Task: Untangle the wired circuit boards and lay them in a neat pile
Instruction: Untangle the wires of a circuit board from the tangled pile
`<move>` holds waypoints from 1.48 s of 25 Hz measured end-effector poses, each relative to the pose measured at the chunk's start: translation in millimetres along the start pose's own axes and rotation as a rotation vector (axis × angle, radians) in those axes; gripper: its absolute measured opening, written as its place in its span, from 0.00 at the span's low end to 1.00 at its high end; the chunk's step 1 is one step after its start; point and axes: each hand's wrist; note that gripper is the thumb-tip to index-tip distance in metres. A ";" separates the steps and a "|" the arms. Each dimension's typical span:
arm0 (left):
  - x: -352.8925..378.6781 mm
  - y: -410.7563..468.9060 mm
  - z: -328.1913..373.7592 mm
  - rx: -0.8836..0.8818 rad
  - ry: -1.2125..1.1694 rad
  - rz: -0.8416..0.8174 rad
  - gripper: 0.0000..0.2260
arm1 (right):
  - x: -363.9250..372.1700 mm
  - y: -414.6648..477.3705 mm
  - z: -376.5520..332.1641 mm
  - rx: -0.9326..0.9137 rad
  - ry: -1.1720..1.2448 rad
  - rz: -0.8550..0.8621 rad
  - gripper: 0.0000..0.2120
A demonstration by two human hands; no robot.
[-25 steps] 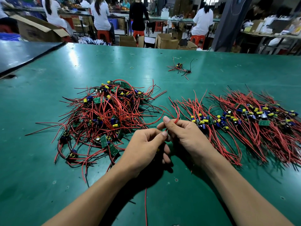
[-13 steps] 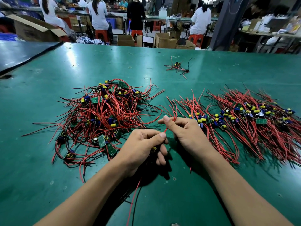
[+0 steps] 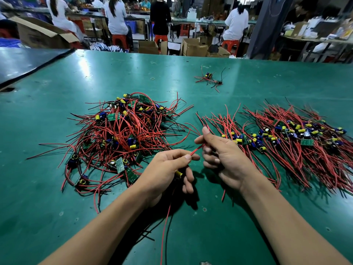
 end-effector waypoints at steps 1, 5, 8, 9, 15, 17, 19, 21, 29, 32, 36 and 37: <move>0.0 0.6 0.5 -0.003 -0.010 0.001 0.09 | 0.4 -1.9 -0.8 0.024 0.008 -0.061 0.14; 0.0 0.6 0.7 -0.011 0.000 0.015 0.09 | 7.6 -8.6 2.5 0.136 -0.107 -0.210 0.13; -1.9 0.1 1.2 -0.003 -0.003 -0.017 0.11 | 8.2 -7.0 3.3 0.116 -0.091 -0.223 0.17; -2.8 -0.6 2.1 -0.003 -0.008 -0.035 0.11 | 7.1 -6.7 3.1 0.105 -0.076 -0.228 0.18; -3.5 -2.0 3.2 -0.003 -0.011 -0.072 0.10 | 8.9 -9.7 4.0 -0.013 -0.214 -0.168 0.19; -3.4 -2.0 3.6 0.003 -0.014 -0.056 0.11 | 14.0 -8.2 5.9 -0.100 -0.303 -0.088 0.17; -2.1 -0.5 3.9 0.001 -0.014 -0.038 0.11 | 15.3 -5.5 7.0 -0.167 -0.406 -0.007 0.16; -1.8 -0.2 4.0 -0.003 -0.010 -0.023 0.12 | 16.3 -2.7 7.2 -0.216 -0.541 0.059 0.17; 4.6 -0.9 -0.6 0.022 0.129 -0.001 0.12 | -1.2 1.4 2.8 -0.217 -0.821 0.311 0.16; 4.8 -0.7 -1.9 0.029 0.166 0.021 0.12 | -2.5 1.4 4.8 -0.229 -0.873 0.308 0.17; 6.9 -0.3 -3.7 0.013 0.126 0.046 0.11 | -5.3 1.7 3.3 -0.122 -0.596 0.239 0.26; 7.6 0.3 -4.2 0.014 0.117 0.055 0.11 | -4.4 1.4 2.4 -0.077 -0.445 0.201 0.27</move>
Point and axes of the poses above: each hand's wrist, its own y-axis towards the middle knuckle, its own x-axis out of the palm, z = x × y, and after that the axes turned 13 degrees about -z, right-handed
